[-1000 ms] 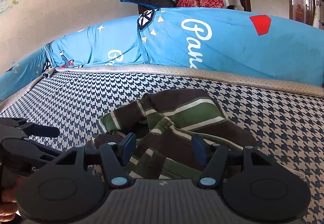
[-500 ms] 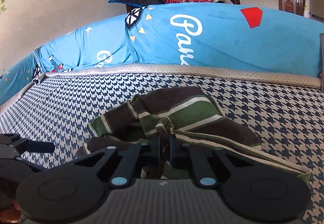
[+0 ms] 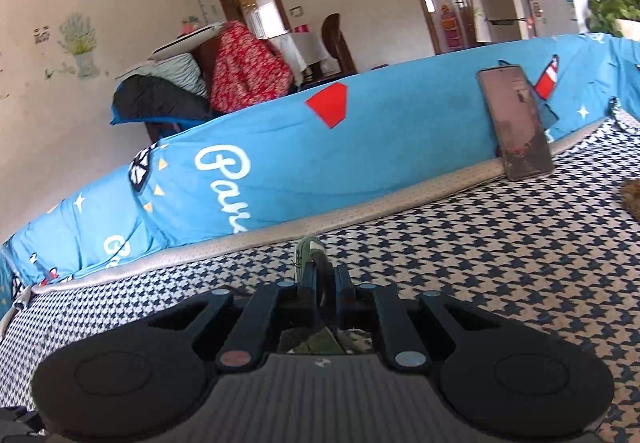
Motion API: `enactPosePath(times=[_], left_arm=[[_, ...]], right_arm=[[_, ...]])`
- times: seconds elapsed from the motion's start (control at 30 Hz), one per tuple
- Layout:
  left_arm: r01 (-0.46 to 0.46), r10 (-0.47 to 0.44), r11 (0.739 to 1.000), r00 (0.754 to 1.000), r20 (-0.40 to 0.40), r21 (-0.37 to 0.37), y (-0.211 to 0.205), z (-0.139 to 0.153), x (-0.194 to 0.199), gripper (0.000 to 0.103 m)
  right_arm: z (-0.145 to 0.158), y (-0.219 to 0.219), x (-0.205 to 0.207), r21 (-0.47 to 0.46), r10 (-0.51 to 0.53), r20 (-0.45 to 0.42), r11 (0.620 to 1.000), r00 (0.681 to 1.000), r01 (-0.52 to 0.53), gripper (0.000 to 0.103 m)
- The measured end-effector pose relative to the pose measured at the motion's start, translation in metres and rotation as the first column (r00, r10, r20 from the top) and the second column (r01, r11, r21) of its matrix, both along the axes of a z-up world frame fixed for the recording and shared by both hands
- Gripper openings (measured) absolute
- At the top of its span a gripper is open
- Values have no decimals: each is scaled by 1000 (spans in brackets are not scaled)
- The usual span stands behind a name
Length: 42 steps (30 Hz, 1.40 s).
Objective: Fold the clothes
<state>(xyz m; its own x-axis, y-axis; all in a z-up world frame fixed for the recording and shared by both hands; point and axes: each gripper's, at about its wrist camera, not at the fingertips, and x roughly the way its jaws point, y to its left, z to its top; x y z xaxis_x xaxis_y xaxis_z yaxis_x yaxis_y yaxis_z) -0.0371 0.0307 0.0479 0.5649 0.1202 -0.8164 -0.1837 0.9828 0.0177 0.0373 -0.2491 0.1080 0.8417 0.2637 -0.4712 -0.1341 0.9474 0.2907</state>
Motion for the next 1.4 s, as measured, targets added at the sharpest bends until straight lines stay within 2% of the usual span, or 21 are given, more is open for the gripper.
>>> enactPosePath(times=[0.17, 0.43, 0.53, 0.6, 0.67, 0.73, 0.77, 0.8, 0.97, 1.03, 1.1, 1.4], left_arm=[[18, -18, 1000, 1000, -2, -2, 5, -1, 5, 103], [38, -39, 999, 999, -6, -37, 9, -5, 17, 103], [45, -45, 998, 999, -4, -43, 9, -6, 21, 103], [48, -48, 998, 999, 0, -48, 11, -8, 25, 103], [49, -50, 997, 999, -1, -53, 13, -9, 32, 103], [50, -51, 997, 999, -5, -54, 15, -12, 38, 103], [50, -51, 997, 999, -6, -55, 15, -13, 40, 103], [50, -51, 997, 999, -7, -56, 15, -15, 42, 103], [43, -44, 996, 999, -9, -74, 19, -20, 48, 103], [43, -44, 996, 999, -9, -78, 19, -22, 48, 103], [46, -47, 995, 999, -7, -84, 14, -23, 44, 103], [41, -43, 992, 999, -12, -120, 17, -27, 46, 103]], right_arm=[[-3, -29, 4, -54, -114, -47, 992, 992, 111, 9], [-12, -59, 2, -141, -208, -124, 972, 970, 190, 10], [-10, -68, -2, -102, -203, -122, 976, 971, 191, 14], [-5, -70, -5, -78, -188, -97, 980, 977, 181, 20], [-1, -67, -8, -59, -151, -65, 987, 986, 147, 20], [2, -60, -7, -14, -79, -50, 997, 996, 78, 23], [3, -56, -7, 8, -43, -41, 999, 998, 44, 28], [4, -49, -7, 7, -15, -35, 1000, 999, 16, 33], [5, -14, -8, 2, 125, -6, 992, 992, -124, 42], [5, 0, -9, -19, 171, 9, 985, 985, -170, 49], [3, 15, -9, -43, 216, 18, 976, 976, -215, 67], [-15, 65, -1, -217, 311, 25, 930, 950, -298, 78]])
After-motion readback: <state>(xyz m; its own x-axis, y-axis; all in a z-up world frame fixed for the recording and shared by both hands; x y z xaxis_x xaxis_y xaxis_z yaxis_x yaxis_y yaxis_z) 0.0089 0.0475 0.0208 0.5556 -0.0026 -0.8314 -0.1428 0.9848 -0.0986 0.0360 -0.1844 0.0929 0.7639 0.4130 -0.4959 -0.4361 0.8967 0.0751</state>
